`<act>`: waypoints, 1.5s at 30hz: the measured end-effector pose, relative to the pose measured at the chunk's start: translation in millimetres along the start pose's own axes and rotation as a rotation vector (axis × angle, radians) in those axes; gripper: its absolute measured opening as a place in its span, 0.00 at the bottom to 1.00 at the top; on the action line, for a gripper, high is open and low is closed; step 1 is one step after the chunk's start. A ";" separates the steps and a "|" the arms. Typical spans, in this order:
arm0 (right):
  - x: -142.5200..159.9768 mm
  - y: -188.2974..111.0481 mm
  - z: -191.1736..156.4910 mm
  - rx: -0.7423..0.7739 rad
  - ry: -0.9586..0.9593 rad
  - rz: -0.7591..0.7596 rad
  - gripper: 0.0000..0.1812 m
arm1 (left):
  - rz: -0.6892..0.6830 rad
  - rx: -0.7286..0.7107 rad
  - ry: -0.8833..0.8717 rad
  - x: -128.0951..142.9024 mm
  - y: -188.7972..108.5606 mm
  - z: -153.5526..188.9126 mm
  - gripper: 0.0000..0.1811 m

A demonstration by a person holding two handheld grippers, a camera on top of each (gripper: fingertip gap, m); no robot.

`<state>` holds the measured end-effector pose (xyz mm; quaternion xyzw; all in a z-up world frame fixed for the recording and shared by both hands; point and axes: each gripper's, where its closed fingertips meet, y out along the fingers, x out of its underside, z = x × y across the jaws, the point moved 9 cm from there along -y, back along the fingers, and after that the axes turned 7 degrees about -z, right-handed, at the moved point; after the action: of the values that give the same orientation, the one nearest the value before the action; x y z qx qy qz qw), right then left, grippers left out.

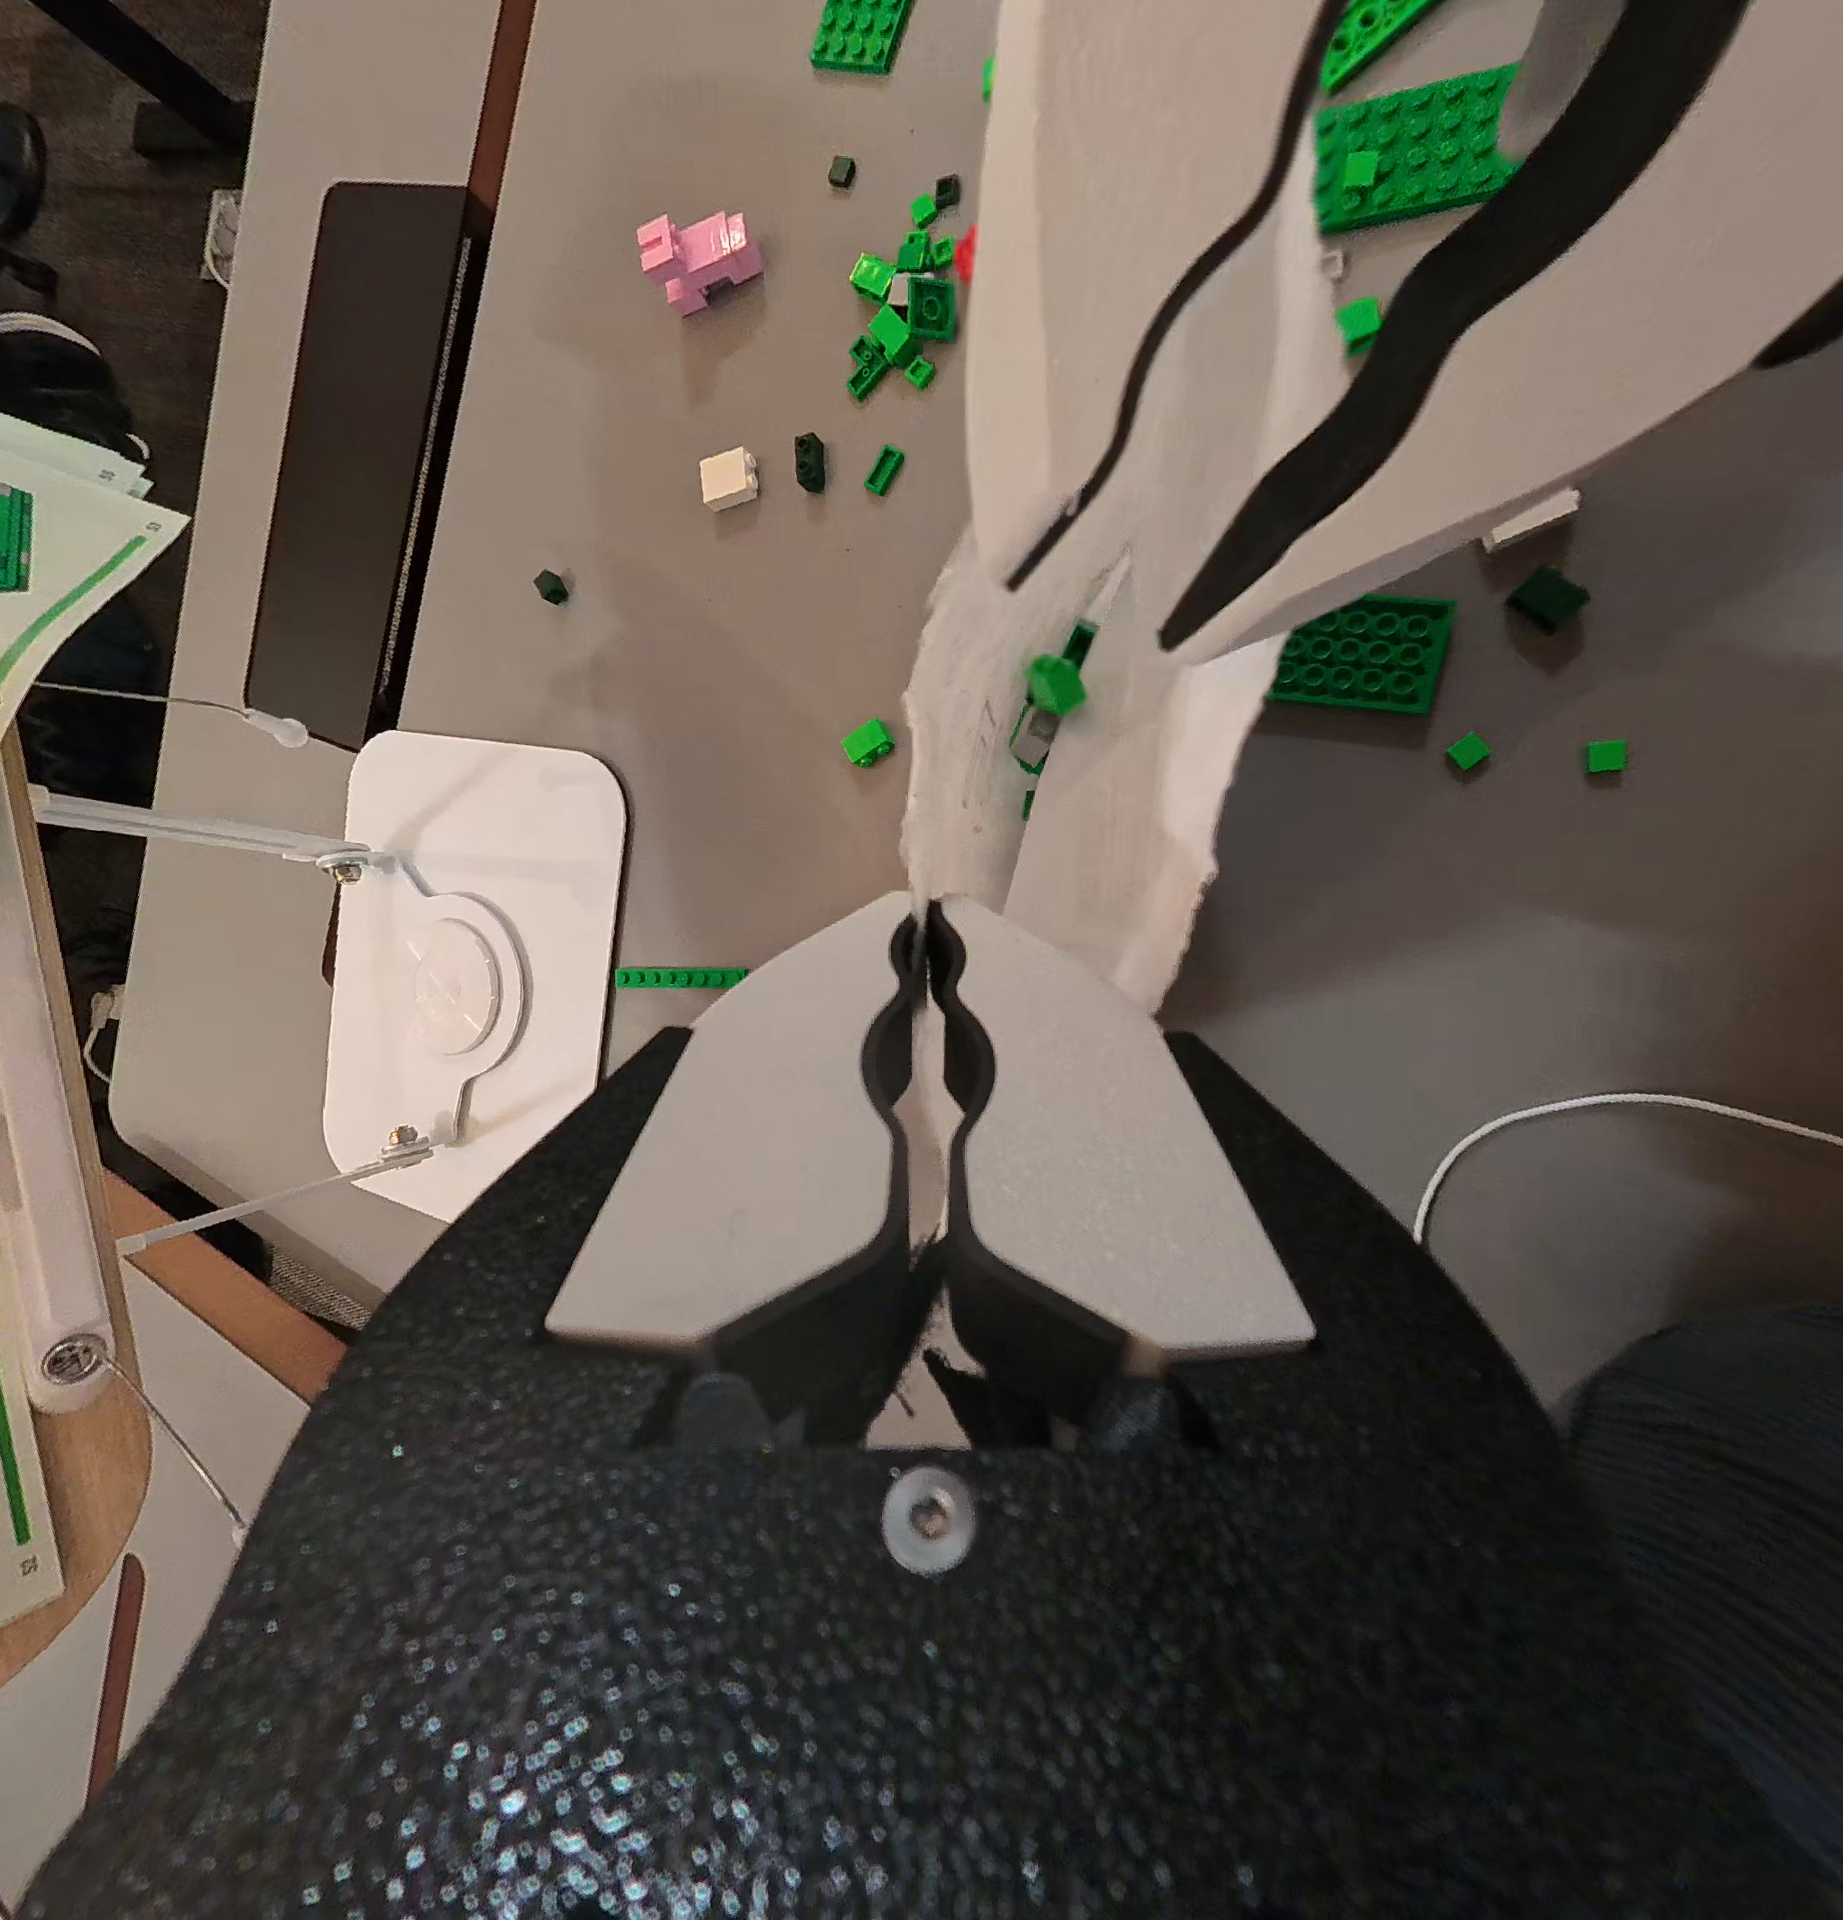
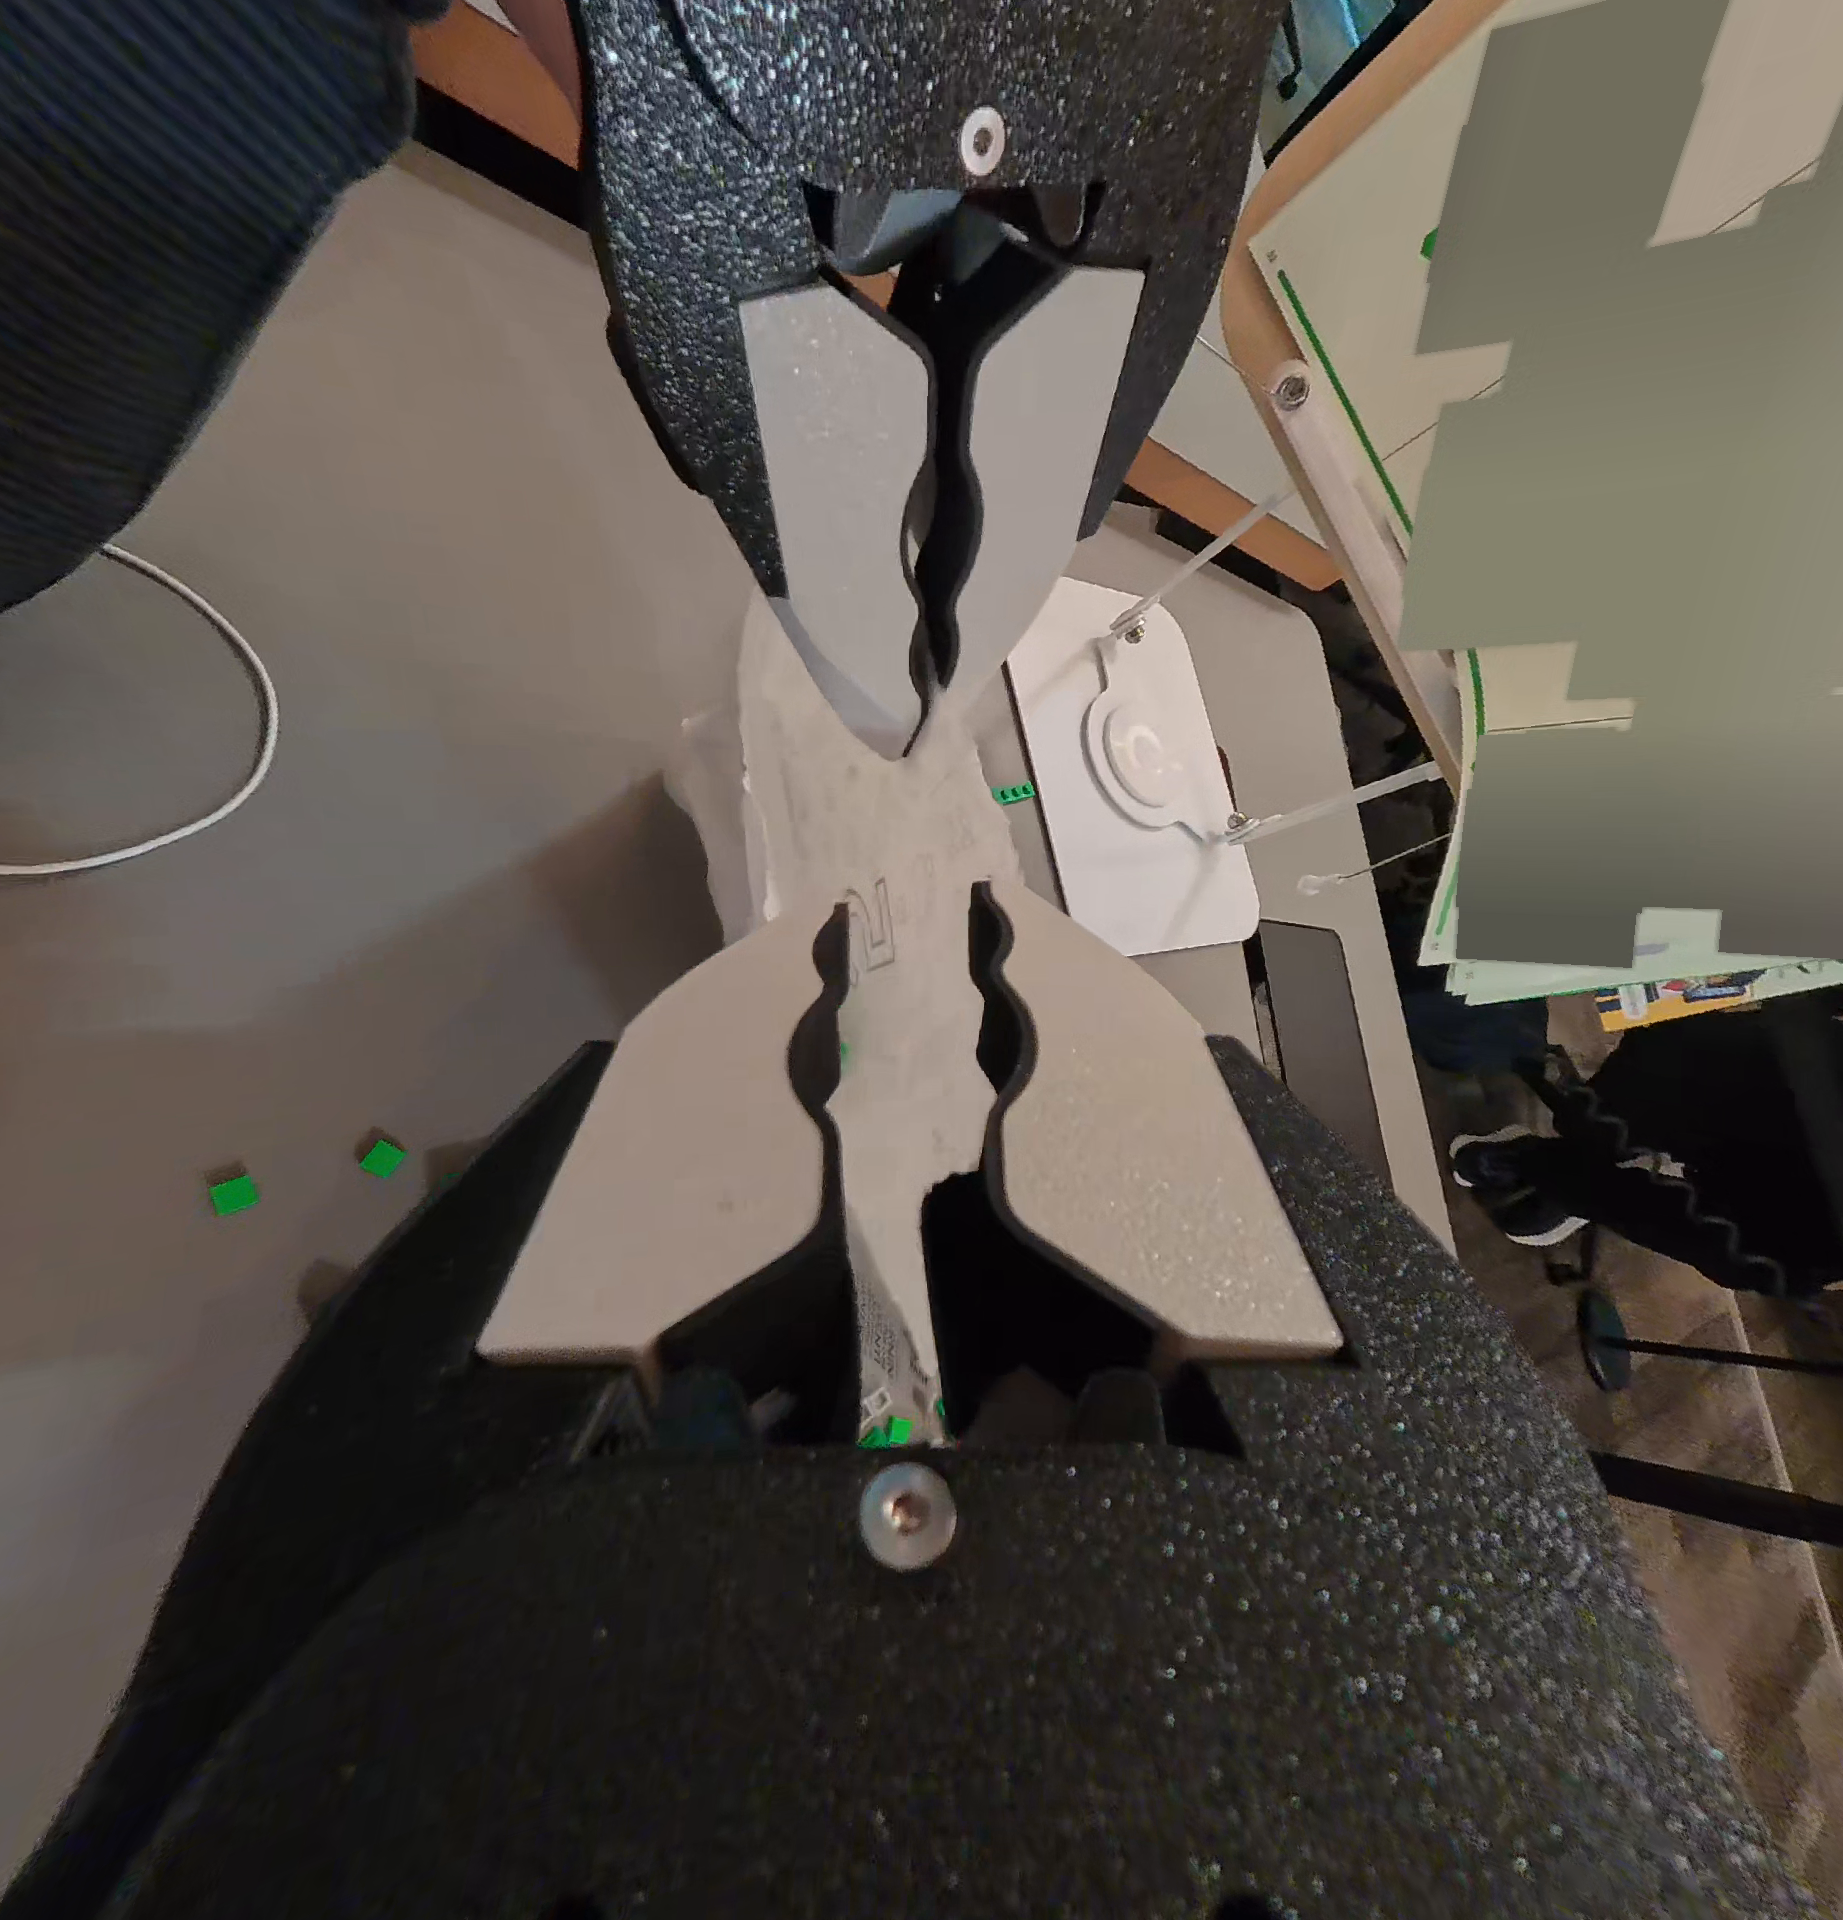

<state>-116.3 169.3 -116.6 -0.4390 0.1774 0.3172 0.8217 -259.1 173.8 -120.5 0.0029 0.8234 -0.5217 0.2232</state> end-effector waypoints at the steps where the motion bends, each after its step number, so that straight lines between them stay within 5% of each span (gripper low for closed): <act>1: 1.3 -0.8 -0.1 0.004 0.004 0.002 0.13 | 0.000 0.000 0.001 -0.2 0.1 0.2 0.00; 6: 23.5 -31.8 5.7 0.097 0.091 0.012 0.14 | -0.021 -0.007 -0.012 1.8 1.7 -1.3 0.00; 12: 123.7 -87.7 5.1 0.261 0.444 -0.021 0.14 | -0.009 -0.022 -0.047 9.1 -0.4 -6.7 0.00; 17: 190.9 -79.1 -35.2 0.093 0.596 -0.161 0.15 | -0.014 -0.028 -0.072 14.5 -0.4 -9.6 0.00; 20: 201.8 -69.1 -60.9 -0.015 0.550 -0.202 0.19 | -0.014 -0.028 -0.076 16.1 -0.7 -10.0 0.00; 24: 204.2 -64.6 -74.8 0.028 0.464 -0.192 0.19 | -0.005 -0.046 -0.065 15.7 -2.4 -10.2 0.00; 27: 218.7 -67.6 -72.2 -0.001 0.573 -0.245 0.16 | 0.009 -0.064 -0.069 17.5 -6.7 -10.1 0.00; 30: 231.7 -71.0 -65.1 -0.051 0.726 -0.194 0.21 | 0.019 -0.075 -0.079 20.5 -9.7 -10.9 0.00; 35: 259.9 -75.4 -35.7 0.224 0.807 -0.249 0.24 | 0.011 -0.079 -0.102 25.0 -9.2 -13.4 0.00; 45: 274.6 -49.0 -6.0 0.184 0.819 -0.232 0.20 | -0.008 -0.075 -0.125 27.1 -6.5 -16.5 0.00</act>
<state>118.8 244.4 -246.6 -0.4708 0.4658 0.0053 0.7492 -291.0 178.8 -119.1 -0.0413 0.8268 -0.4906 0.2721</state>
